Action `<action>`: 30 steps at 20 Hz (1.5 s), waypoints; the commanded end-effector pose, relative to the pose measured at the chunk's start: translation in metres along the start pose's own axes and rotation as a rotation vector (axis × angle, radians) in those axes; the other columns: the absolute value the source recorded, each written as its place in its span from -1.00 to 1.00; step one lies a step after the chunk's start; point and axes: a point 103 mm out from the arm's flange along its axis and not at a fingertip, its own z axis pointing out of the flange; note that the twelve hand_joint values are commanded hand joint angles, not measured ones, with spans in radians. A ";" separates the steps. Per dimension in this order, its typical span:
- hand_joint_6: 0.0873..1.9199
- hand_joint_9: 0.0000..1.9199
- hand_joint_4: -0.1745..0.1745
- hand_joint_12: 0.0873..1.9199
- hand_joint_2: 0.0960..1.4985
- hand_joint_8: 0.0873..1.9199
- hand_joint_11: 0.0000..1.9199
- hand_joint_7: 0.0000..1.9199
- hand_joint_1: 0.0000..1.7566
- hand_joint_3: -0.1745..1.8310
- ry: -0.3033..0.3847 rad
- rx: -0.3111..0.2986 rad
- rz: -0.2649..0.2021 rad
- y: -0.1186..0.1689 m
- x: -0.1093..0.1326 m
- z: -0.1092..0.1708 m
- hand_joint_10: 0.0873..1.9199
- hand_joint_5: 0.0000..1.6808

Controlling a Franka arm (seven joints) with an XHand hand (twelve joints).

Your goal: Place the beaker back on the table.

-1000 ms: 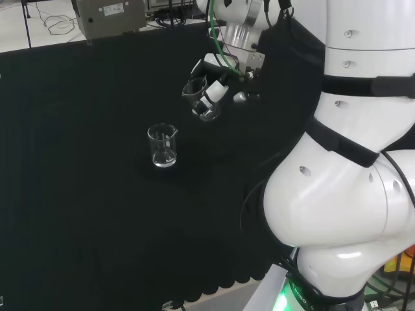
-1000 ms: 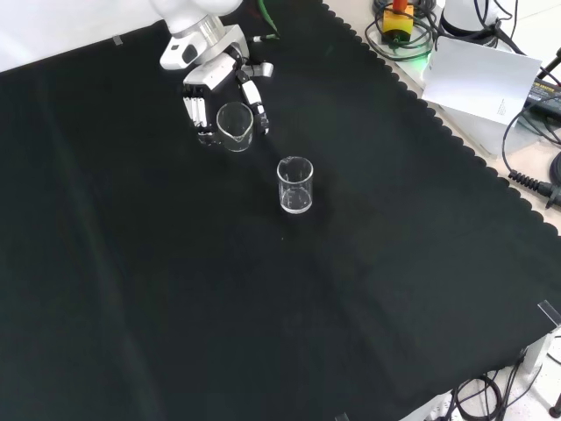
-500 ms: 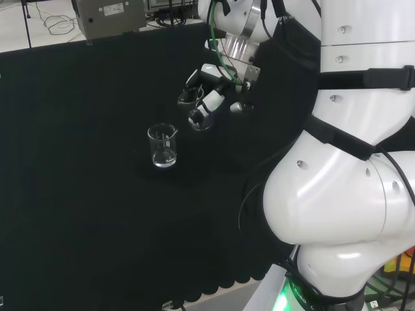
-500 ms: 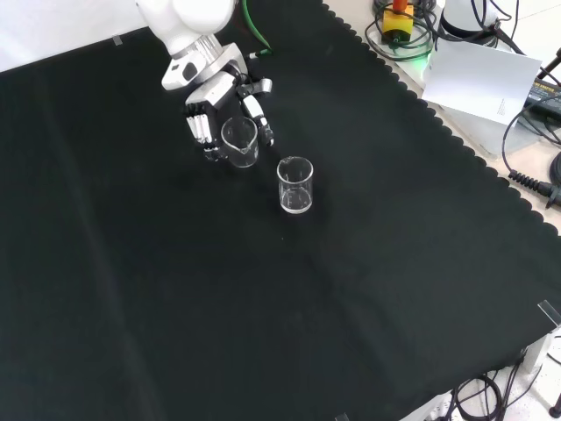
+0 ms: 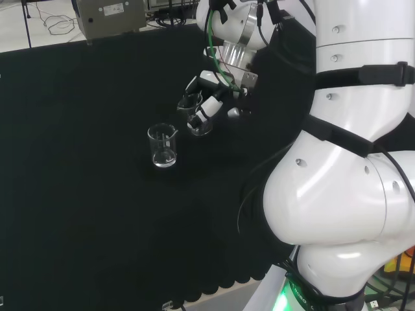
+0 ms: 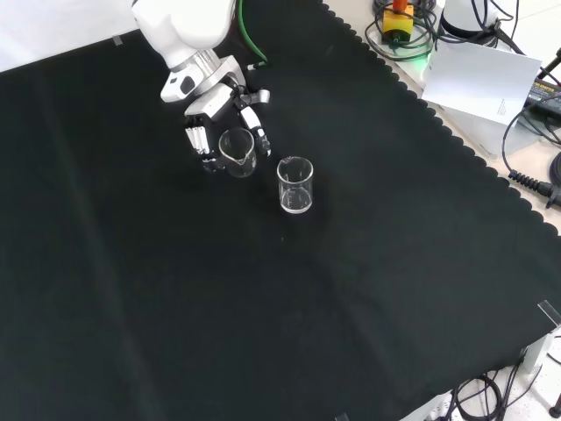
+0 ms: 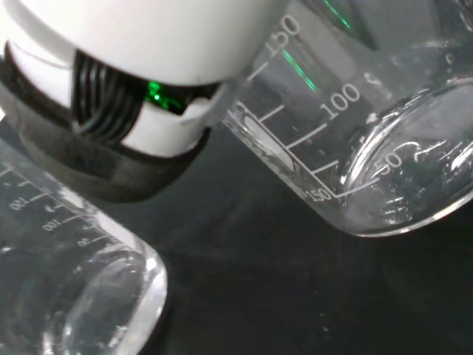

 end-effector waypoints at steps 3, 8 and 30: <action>-0.28 0.72 -1.00 -0.39 -0.46 -0.37 0.32 0.47 0.65 0.05 -0.001 -0.023 0.034 0.000 -0.015 0.001 -1.00 0.48; -0.29 0.71 -1.00 -0.39 -0.45 -0.41 0.32 0.48 0.65 0.03 0.002 -0.042 0.046 0.002 -0.016 0.004 -1.00 0.49; -0.28 0.54 0.19 -0.26 -0.06 -0.47 0.24 0.33 0.47 -0.34 -0.031 -0.038 0.057 -0.006 -0.029 0.005 -1.00 0.44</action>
